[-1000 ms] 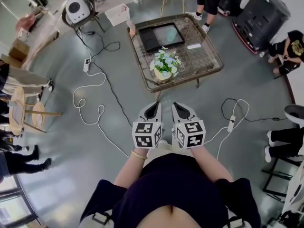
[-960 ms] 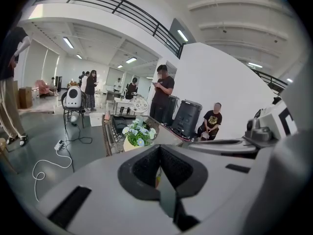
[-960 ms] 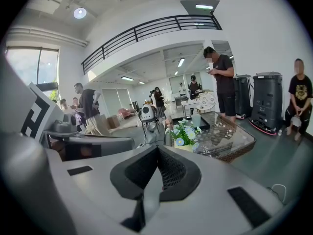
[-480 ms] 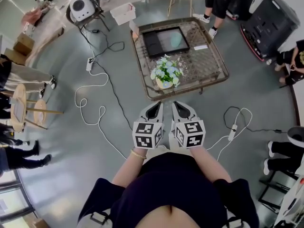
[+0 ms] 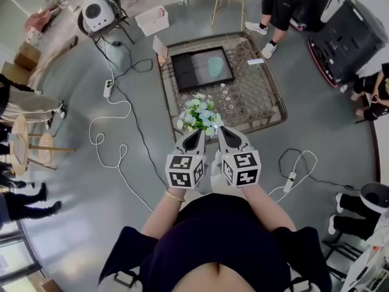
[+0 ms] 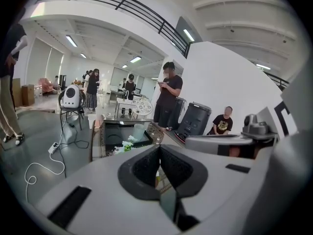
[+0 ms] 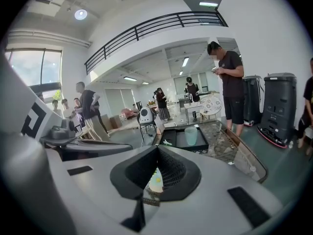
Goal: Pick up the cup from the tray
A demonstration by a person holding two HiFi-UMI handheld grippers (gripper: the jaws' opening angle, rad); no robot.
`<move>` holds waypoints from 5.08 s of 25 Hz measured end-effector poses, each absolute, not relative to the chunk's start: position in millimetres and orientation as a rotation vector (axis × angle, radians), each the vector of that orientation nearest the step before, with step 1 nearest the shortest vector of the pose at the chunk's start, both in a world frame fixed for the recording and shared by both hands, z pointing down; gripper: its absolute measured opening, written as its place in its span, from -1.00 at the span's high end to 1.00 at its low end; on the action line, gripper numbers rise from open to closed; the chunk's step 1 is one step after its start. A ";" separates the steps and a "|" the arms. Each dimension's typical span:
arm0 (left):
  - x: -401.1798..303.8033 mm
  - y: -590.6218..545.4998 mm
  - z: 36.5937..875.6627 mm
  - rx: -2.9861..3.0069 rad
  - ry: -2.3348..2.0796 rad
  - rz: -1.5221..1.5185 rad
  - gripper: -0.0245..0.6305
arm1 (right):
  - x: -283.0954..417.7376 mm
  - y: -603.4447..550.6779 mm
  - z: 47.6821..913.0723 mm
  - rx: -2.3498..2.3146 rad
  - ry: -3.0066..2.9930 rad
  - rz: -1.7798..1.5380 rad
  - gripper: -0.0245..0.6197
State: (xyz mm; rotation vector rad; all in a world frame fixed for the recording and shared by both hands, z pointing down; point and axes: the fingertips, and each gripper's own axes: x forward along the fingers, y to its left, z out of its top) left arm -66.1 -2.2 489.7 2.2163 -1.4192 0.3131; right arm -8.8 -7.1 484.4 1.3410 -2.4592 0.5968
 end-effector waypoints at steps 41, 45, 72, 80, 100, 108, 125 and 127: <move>-23.4 -174.0 498.4 2.128 -1.395 0.305 0.90 | 25.1 -166.4 498.3 1.239 -2.444 0.685 0.90; -28.5 -187.8 507.0 2.169 -1.337 0.390 0.90 | 19.3 -173.5 504.2 1.249 -2.422 0.715 0.90; -29.7 -287.5 686.2 2.293 -0.960 0.955 -0.21 | 15.0 -208.5 560.7 1.319 -2.260 0.881 0.90; -13.8 -300.4 699.5 2.379 -0.949 0.945 -0.42 | 17.7 -210.8 575.3 1.333 -2.229 0.915 0.90; -13.2 -323.8 688.8 2.467 -1.072 0.882 -0.20 | 6.2 -194.8 593.0 1.282 -2.207 0.949 0.90; -13.9 -323.0 675.7 2.469 -1.091 0.860 -0.20 | 11.5 -197.9 587.8 1.311 -2.209 0.926 0.90; -18.4 -289.7 591.4 2.426 -1.202 0.752 -0.20 | 20.8 -203.0 553.5 1.338 -2.273 0.823 0.90; -22.5 -282.8 579.5 2.416 -1.226 0.748 -0.20 | 17.5 -202.4 549.6 1.323 -2.287 0.809 0.90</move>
